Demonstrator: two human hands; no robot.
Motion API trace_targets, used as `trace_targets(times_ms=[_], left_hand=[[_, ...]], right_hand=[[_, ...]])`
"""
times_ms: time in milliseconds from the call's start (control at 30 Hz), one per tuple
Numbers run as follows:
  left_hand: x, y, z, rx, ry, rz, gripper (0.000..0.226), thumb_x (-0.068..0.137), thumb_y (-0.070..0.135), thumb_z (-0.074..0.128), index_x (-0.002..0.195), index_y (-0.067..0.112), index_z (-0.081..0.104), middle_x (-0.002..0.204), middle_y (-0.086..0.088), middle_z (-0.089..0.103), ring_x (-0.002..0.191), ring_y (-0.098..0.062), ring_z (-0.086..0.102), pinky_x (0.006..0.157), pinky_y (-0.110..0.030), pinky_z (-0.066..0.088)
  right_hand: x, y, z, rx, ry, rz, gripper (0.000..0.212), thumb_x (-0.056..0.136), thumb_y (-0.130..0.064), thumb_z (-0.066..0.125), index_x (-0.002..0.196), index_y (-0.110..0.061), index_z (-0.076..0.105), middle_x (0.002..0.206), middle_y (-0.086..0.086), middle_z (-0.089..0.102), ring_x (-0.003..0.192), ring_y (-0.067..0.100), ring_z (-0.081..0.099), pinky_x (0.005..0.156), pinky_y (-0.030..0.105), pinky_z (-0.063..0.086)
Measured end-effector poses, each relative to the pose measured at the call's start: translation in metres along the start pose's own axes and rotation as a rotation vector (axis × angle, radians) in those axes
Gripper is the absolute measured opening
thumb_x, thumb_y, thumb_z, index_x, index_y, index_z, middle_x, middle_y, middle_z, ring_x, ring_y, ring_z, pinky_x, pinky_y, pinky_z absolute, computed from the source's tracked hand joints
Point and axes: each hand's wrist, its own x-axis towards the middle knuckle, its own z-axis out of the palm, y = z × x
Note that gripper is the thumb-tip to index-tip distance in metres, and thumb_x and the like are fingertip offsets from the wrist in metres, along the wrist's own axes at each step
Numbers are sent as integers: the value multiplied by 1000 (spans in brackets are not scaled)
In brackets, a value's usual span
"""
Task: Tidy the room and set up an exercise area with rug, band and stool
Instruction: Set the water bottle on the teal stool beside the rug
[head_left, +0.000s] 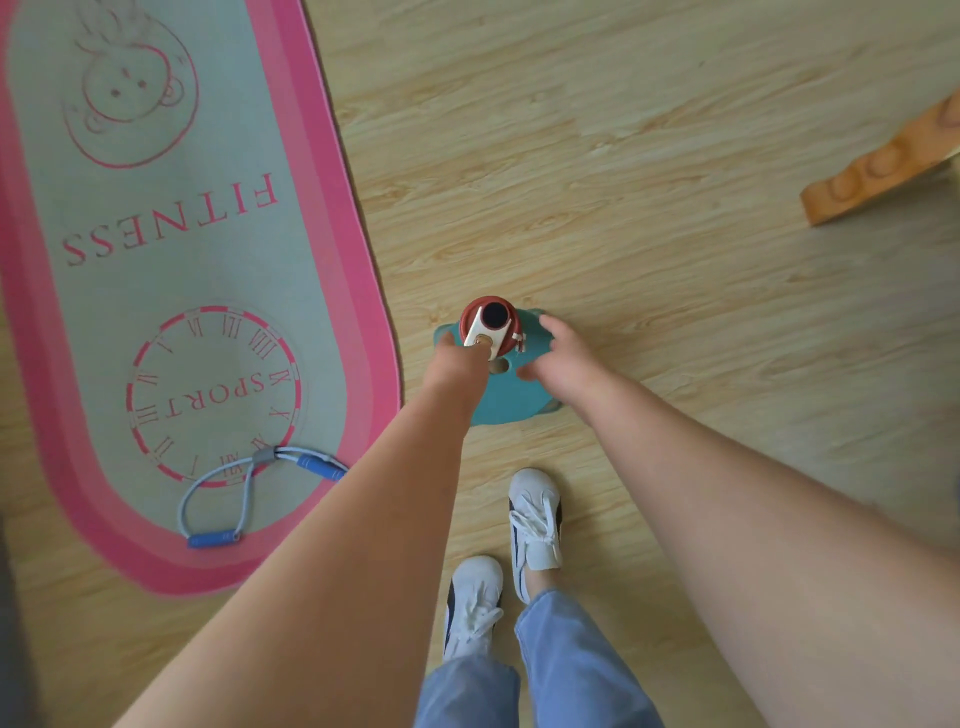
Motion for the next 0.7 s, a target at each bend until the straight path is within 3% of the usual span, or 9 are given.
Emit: trace_targets(times_ms=[67,133,233,333,467,533,600,667,700], left_hand=[[-16,-3,1,63,23,53,47,99,20,42,144,15,34,90,-3,54,75,-17,51,75,-32,44],[-31,-8,4,98,29,110,39,98,16,42,137,15,42,81,1,48,70,-14,45,76,-33,42],[-59,-21,16,171,-25,150,50,99,17,43,147,18,31,108,-4,47,93,-23,49,86,-36,44],[-81,-38,29,278,-43,178,53,99,19,43,149,18,27,127,-10,47,109,-30,53,91,-37,47],[-122,-66,57,425,-114,232,52,97,20,45,146,10,31,142,-16,45,128,-35,47,105,-44,43],[-145,-75,81,487,-153,264,51,97,21,45,145,9,32,143,-17,45,129,-36,47,104,-45,43],[-169,-81,114,573,-179,308,51,97,23,45,145,10,33,142,-16,46,128,-35,48,100,-42,45],[-182,-84,138,568,-193,326,53,98,24,44,147,10,30,144,-14,45,129,-33,48,87,-30,47],[-192,-87,152,576,-212,322,53,100,23,42,149,13,27,145,-13,44,131,-31,46,81,-26,46]], right_hand=[[-18,9,-4,28,22,4,80,83,-9,68,150,-25,28,145,8,45,124,27,50,102,42,44],[-38,19,-8,48,42,6,72,84,-12,68,147,-23,35,140,6,49,120,24,53,96,37,46],[-79,45,-15,112,103,14,62,86,-16,66,143,-21,42,137,3,51,107,17,52,85,31,41],[-118,72,-19,207,142,26,55,88,-17,65,140,-18,46,127,1,53,101,16,47,87,30,38],[-170,119,-31,447,204,117,59,85,-26,69,140,-21,47,140,4,49,117,20,51,95,33,42],[-195,148,-46,548,250,158,61,86,-29,69,141,-21,46,143,5,47,126,25,49,101,37,43],[-219,182,-66,639,293,179,61,87,-29,68,143,-20,44,134,3,51,118,23,52,95,35,45],[-232,204,-78,695,331,180,62,87,-27,69,143,-22,44,126,1,53,107,19,53,89,32,44],[-238,219,-86,718,365,188,63,86,-26,70,143,-23,44,134,1,51,110,21,54,91,33,45]])
